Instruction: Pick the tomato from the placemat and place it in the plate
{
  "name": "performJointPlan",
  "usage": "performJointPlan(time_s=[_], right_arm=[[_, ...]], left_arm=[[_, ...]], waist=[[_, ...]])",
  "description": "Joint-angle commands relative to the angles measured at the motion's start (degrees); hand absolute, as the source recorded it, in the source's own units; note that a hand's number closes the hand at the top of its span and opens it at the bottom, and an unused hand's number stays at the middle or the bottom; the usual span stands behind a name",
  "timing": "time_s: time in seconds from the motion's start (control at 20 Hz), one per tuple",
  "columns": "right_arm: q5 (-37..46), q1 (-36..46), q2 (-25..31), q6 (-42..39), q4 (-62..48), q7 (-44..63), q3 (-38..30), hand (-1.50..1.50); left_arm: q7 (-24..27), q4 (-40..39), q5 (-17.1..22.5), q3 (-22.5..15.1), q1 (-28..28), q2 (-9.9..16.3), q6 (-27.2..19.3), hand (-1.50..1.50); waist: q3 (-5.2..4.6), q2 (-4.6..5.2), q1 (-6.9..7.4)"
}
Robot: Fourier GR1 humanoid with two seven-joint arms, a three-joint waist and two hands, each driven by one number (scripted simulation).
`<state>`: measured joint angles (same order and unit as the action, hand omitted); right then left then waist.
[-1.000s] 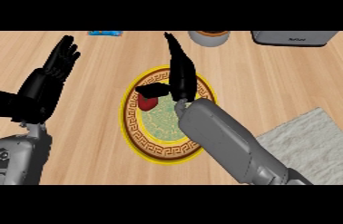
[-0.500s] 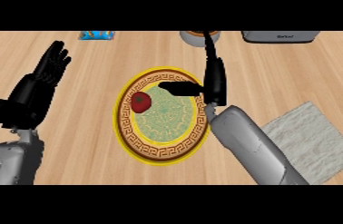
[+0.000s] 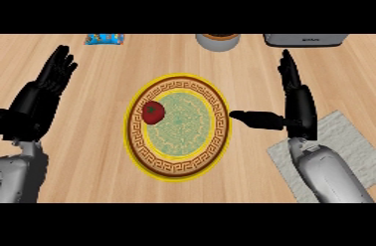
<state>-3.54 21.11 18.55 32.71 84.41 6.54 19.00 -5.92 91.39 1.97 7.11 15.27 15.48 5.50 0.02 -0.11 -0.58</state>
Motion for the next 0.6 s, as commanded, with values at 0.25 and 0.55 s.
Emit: performJointPlan(time_s=[0.25,0.55], right_arm=[[-4.5,-12.2,7.3,-12.6,9.0,-4.3,-9.4,-1.5],[-2.8,-21.9,9.9,-15.4,10.9,-12.0,-15.0,-1.5]], left_arm=[[3.0,-2.8,0.4,2.5,0.6,1.1,2.4,0.0],[-3.0,2.7,0.5,1.4,0.3,0.0,1.5,0.0]], waist=[[-0.03,0.1,0.24],[-0.02,0.02,0.12]])
